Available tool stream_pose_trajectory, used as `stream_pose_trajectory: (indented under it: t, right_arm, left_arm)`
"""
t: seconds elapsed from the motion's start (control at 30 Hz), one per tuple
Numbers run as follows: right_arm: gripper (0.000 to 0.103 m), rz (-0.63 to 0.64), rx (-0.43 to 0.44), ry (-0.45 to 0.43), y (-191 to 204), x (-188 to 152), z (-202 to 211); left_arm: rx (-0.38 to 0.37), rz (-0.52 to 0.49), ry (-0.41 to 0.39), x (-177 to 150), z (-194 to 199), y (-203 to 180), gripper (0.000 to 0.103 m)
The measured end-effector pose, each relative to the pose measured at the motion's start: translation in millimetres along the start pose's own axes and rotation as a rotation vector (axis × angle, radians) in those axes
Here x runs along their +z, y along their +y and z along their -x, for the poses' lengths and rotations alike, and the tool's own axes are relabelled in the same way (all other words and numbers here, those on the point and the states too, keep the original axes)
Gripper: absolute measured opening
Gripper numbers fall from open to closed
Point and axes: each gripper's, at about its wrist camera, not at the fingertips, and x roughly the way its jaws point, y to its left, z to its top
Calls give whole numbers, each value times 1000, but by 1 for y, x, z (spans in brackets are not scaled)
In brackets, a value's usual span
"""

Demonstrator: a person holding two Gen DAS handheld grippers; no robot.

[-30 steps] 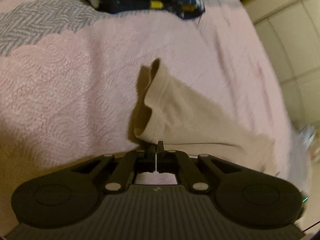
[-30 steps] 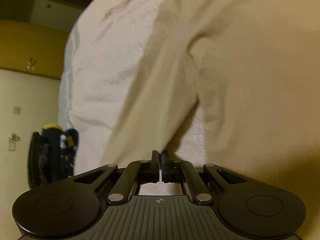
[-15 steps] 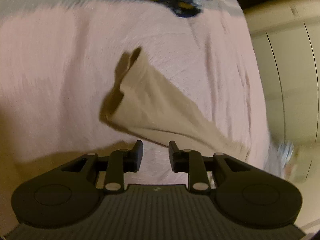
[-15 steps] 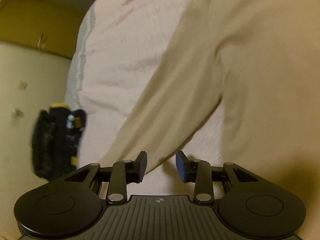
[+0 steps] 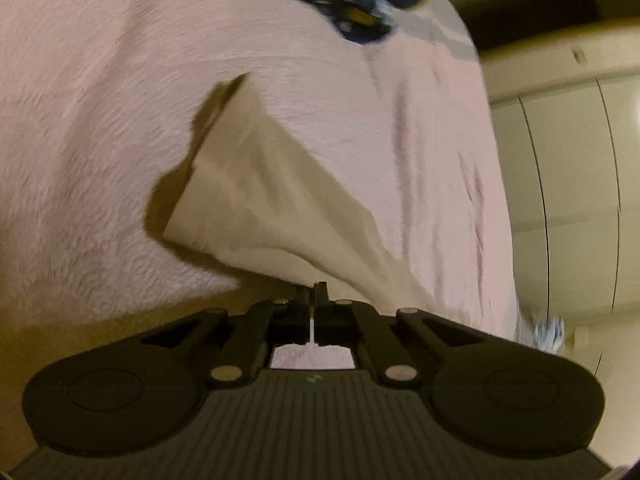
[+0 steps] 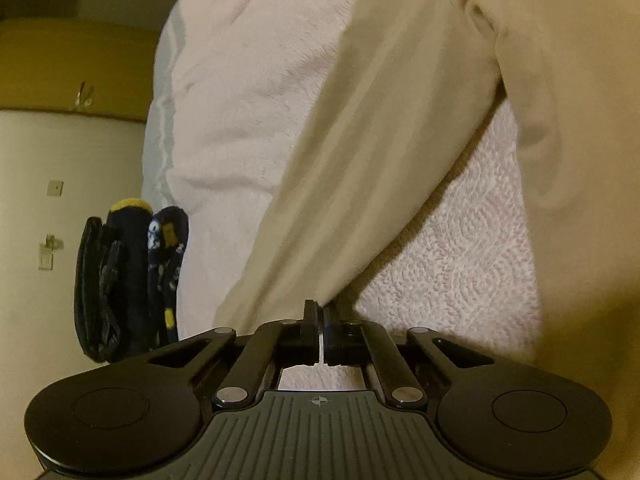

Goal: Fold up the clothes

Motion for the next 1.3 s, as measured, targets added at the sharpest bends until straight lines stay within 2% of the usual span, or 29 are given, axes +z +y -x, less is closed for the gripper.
stream_pose_trajectory:
  t: [0.1,0.27,0.33,0.4,0.43,0.5,0.53,0.63,0.73,0.77,0.83,0.93,1.0,1.07,1.13,1.17,1.2,1.23,1.3]
  right_arm:
    - [0,65,-32,8,3,-4,6]
    - [2,133,-138,27,6,-10,0]
    - [4,233,-199,-1,20,-13,9]
    - [6,412,-281,-67,38,-21,22]
    - [8,489,-304,-96,45,-26,27]
    - [13,608,-314,-140,56,-32,28]
    - [18,634,-318,-141,57,-36,26]
    - [26,699,-327,-134,60,-47,19]
    - [27,765,-336,-127,62,-58,12]
    - [27,787,-339,-124,62,-62,10]
    - [27,830,-345,-120,64,-70,5]
    - [31,896,-354,-112,66,-81,-2]
    - [36,843,-380,-134,62,-73,-11]
    - [37,843,-388,-56,54,-76,-28]
    - [37,852,-287,6,60,-89,-15]
    - [37,856,-234,35,64,-95,-7]
    - [37,810,-175,32,66,-99,8]
    - [37,763,-152,23,66,-100,21]
    - [37,684,-218,-38,57,-103,57]
  left_arm:
    - [63,-135,33,-2,-4,-5,0]
    - [108,-169,67,-6,-11,-3,0]
    - [154,-225,62,-7,-4,-11,0]
    - [212,-310,59,-12,9,-20,0]
    - [220,-344,39,-14,16,-26,0]
    - [186,-385,-6,-13,22,-37,0]
    - [168,-404,-27,-12,19,-43,0]
    - [159,-502,-45,-12,-9,-59,2]
    - [256,-625,-10,-21,-35,-60,2]
    - [284,-659,-30,-23,-31,-58,2]
    - [388,-704,-94,-23,-17,-53,2]
    - [479,-661,-181,-9,3,-39,4]
    - [492,-663,-149,-2,0,-33,7]
    - [546,-707,-120,-1,-13,-33,8]
    - [581,-696,-118,-1,-8,-39,7]
    - [578,-683,-135,-2,1,-44,7]
    - [570,-676,-147,-4,8,-50,6]
    - [560,-670,-157,-7,15,-57,6]
    - [480,-688,-125,-21,20,-76,6]
